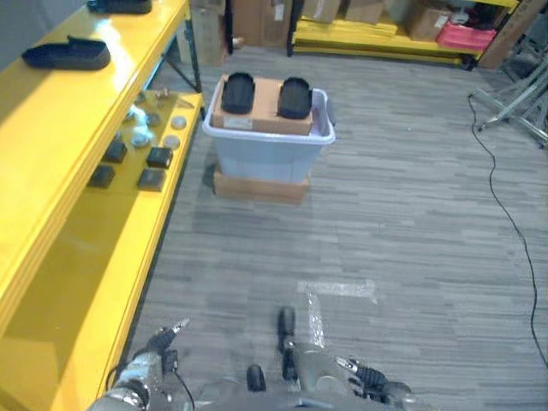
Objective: Move parts from the plastic box to the shelf.
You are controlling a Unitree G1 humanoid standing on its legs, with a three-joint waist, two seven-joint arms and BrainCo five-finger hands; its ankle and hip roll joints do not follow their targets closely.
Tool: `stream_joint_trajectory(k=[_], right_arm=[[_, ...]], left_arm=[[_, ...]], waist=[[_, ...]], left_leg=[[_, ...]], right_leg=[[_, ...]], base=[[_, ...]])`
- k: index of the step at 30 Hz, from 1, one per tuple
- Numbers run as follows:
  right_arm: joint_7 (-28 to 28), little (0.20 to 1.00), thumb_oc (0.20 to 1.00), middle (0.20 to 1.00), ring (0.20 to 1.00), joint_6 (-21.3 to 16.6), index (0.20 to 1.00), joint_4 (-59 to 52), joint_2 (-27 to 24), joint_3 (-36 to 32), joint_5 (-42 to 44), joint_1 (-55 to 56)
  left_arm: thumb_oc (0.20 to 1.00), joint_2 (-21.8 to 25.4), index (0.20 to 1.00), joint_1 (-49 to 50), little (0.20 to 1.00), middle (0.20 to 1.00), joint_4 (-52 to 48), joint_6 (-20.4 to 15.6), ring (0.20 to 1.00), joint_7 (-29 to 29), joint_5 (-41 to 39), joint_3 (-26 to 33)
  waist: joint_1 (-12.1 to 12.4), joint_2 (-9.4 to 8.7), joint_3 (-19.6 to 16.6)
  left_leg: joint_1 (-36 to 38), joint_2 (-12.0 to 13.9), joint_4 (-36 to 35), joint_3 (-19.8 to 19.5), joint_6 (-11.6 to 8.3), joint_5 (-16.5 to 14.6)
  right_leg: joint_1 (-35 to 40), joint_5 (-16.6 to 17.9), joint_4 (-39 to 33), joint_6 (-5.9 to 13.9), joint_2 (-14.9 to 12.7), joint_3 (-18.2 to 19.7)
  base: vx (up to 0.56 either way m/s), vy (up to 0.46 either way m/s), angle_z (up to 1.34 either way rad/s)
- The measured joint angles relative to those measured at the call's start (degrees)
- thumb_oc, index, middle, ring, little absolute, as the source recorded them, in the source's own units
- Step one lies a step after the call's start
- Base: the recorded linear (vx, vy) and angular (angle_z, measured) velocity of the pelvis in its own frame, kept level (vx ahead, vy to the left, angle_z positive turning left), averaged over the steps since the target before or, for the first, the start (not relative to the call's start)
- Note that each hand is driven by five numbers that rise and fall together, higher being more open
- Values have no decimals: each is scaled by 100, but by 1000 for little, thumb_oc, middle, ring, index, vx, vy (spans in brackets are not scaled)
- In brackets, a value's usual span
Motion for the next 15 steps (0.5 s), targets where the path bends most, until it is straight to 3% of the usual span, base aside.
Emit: stream_joint_trajectory(k=[1, 2, 3, 4, 5, 6, 7, 8, 9, 10, 12, 13, 15], right_arm=[[-2, 1000, 1000, 1000, 1000, 118, 1000, 174, 104, -112, -6, 186], [-2, 1000, 1000, 1000, 1000, 213, 1000, 184, 164, -178, -5, 365], [-2, 1000, 1000, 1000, 1000, 232, 1000, 221, 197, -225, -6, 499], [3, 1000, 1000, 1000, 1000, 254, 1000, 334, 204, -282, -6, 541], [-12, 1000, 1000, 1000, 1000, 260, 1000, 389, 140, -282, -2, 514], [-62, 1000, 1000, 1000, 1000, 263, 1000, 384, 106, -287, -1, 412], [-81, 1000, 1000, 1000, 1000, 268, 1000, 381, 79, -334, 0, 198], [-77, 1000, 1000, 1000, 1000, 240, 1000, 381, 61, -366, 2, 66], [-77, 1000, 1000, 1000, 1000, 207, 1000, 371, 51, -368, 3, 1], [-79, 1000, 1000, 1000, 1000, 50, 1000, 290, 72, -271, 3, -203], [-83, 1000, 1000, 1000, 1000, -32, 1000, 273, 50, -273, 17, -451], [-96, 1000, 1000, 1000, 1000, -58, 1000, 255, 64, -210, 27, -613], [-106, 1000, 1000, 1000, 1000, -125, 1000, 109, 55, -141, 254, -716]], left_arm=[[1000, -131, 1000, 63, 1000, 1000, 3, 5, 1000, -32, -10, 7], [1000, -240, 1000, 199, 1000, 1000, -60, 5, 1000, -32, -54, 15], [1000, -366, 1000, 472, 1000, 1000, -42, 59, 1000, -21, -62, 83], [1000, -430, 1000, 644, 1000, 1000, -6, 119, 1000, -19, -101, 94], [1000, -490, 1000, 736, 1000, 1000, 28, 168, 1000, -2, -99, 103], [1000, -514, 1000, 737, 1000, 1000, 38, 198, 1000, 27, -99, 106], [1000, -516, 1000, 652, 1000, 1000, 185, 207, 1000, 21, -89, 121], [1000, -509, 1000, 590, 1000, 1000, 178, 199, 1000, 30, -51, 144], [1000, -492, 1000, 541, 1000, 1000, 180, 177, 1000, 33, -15, 148], [1000, -380, 1000, 540, 1000, 1000, 140, 170, 1000, 30, 24, 188], [1000, -261, 1000, 303, 1000, 1000, -111, 67, 1000, 26, 30, 158], [1000, -156, 1000, 264, 1000, 1000, -312, -6, 1000, 6, -47, 182], [1000, 0, 1000, 231, 1000, 1000, -431, 6, 1000, 27, 147, 183]], waist=[[-82, -23, -4], [-72, 23, -59], [-67, 101, -179], [-59, 84, -202], [8, 161, -249], [64, 221, -272], [81, 239, -298], [60, 203, -273], [77, 174, -247], [125, 21, -245], [325, -104, -98], [573, -305, 15], [562, -410, 85]], left_leg=[[285, -27, -103, -99, -17, -98], [625, -45, -291, -216, -188, -206], [987, 1, -331, -334, -590, -392], [1167, -87, -108, -362, -558, -368], [1184, -104, 260, -433, -621, -340], [1107, -104, 548, -511, -795, -262], [786, -112, 1434, -559, -1063, -75], [276, -112, 2431, -346, -1234, 64], [-15, -24, 3159, -91, -1238, 191], [-488, 207, 3723, 10, -1259, 121], [-2073, 400, 6494, -140, -1052, 678], [-2632, 431, 6708, -119, -992, 704], [-2966, 468, 5556, -340, -895, 645]], right_leg=[[-47, 178, -37, -117, 178, -156], [-137, 271, 170, -275, 277, -531], [26, 197, 363, -549, 363, -932], [361, 431, 215, -1166, 382, -1017], [565, 853, 150, -1592, 361, -940], [638, 851, 148, -1589, 366, -840], [793, 702, 151, -1537, 302, -817], [918, 629, 99, -1520, 258, -795], [1024, 611, 49, -1492, 255, -780], [1408, 442, 59, -1423, 252, -577], [1429, 180, 182, -1501, 235, -396], [1591, 170, 121, -1455, 158, -215], [2066, 26, -128, -1361, 129, 22]], base=[[657, -111, 116], [601, -125, 75], [477, -149, 36], [393, -136, 15], [447, -171, -4], [446, -229, -1], [300, -182, 16], [194, -141, 20], [255, -234, 2], [254, -235, 11], [241, -158, -33], [256, -51, -81], [324, 51, -57]])
